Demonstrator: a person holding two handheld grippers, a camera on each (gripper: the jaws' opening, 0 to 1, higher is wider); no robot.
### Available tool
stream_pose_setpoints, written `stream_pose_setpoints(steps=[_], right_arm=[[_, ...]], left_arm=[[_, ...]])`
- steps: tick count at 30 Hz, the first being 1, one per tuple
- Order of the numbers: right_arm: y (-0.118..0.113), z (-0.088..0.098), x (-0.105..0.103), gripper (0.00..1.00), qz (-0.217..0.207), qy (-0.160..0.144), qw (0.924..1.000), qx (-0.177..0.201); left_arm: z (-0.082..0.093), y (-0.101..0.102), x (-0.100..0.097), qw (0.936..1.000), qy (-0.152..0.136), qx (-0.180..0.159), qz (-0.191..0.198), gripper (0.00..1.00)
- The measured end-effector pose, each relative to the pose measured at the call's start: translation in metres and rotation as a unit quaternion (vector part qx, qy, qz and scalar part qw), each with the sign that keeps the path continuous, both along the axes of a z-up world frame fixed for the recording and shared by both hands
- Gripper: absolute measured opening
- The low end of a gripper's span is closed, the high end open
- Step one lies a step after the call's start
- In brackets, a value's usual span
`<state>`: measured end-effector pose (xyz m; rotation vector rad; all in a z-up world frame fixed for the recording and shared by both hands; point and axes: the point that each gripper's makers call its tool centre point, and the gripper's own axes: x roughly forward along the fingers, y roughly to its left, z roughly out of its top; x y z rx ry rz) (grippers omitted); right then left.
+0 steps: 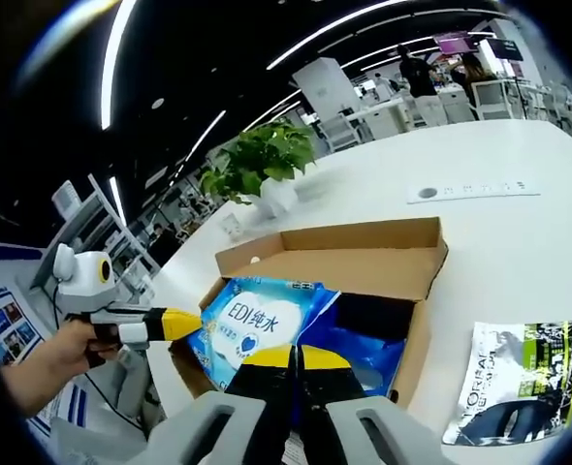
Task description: Operate the shoe box by opening the lid, removing the specified soft item, and placing it in the target area until the item is outside and the box remains undamaged.
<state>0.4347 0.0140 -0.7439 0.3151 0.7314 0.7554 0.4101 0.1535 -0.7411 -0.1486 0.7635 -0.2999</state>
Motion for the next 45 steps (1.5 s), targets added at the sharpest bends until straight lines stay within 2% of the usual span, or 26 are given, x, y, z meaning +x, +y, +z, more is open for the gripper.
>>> stream_pose_setpoints(steps=[3,15,22,30,45], right_arm=[[0.0,0.005,-0.001,0.0,0.005,-0.012,0.9999,-0.006],[-0.004,0.019,-0.003,0.0,0.003,-0.009,0.9999,0.007],[-0.01,0.03,-0.006,0.0,0.007,-0.019,0.9998,0.001],[-0.029,0.045,-0.007,0.0,-0.007,-0.017,0.9997,0.018],[-0.071,0.062,-0.007,0.0,-0.026,-0.029,0.9992,0.006]], left_arm=[[0.005,-0.001,-0.001,1.0,-0.005,-0.001,0.0,0.0],[0.019,-0.005,-0.004,0.9998,-0.018,-0.008,-0.001,0.0],[0.032,-0.011,-0.004,0.9996,-0.026,-0.011,-0.007,0.0],[0.045,-0.028,-0.005,0.9988,-0.038,-0.024,-0.017,0.0],[0.065,-0.069,-0.005,0.9964,-0.062,-0.042,-0.039,0.0]])
